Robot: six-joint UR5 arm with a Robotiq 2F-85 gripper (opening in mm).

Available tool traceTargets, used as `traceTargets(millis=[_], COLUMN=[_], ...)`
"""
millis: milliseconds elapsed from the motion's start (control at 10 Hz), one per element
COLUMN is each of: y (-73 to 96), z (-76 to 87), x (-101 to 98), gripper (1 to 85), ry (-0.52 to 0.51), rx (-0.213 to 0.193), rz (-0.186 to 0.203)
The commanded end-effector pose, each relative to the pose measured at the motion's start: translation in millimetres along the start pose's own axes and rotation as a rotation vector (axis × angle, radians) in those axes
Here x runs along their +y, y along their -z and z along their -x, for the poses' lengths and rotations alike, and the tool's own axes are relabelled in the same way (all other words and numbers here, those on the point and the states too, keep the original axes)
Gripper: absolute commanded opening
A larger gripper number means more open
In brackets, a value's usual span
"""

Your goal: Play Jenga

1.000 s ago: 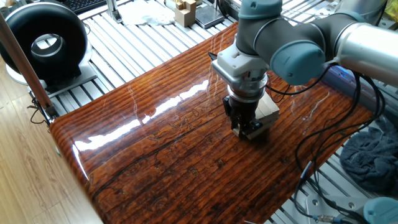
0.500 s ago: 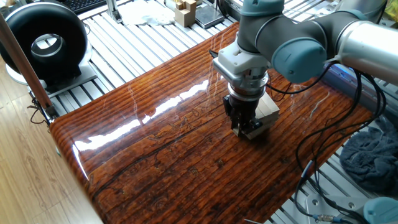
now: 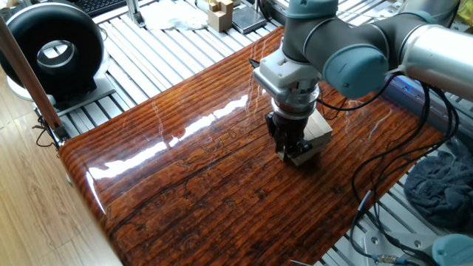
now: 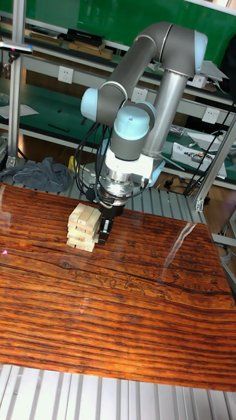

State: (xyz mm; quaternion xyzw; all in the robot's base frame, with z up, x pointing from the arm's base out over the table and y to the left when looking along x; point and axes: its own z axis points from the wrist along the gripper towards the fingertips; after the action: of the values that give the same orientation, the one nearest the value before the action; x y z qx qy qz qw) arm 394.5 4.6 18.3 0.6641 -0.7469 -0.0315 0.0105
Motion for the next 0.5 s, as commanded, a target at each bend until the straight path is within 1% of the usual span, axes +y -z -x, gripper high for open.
traceTargets(millis=[0,400], y=[0.5,-2.3], z=[3.4,7.7], x=[-2.4,-3.5], gripper=[27.0,25.7], ry=[-0.006,-0.017], rx=[-0.013,-0.016], rz=[-0.007,-0.016])
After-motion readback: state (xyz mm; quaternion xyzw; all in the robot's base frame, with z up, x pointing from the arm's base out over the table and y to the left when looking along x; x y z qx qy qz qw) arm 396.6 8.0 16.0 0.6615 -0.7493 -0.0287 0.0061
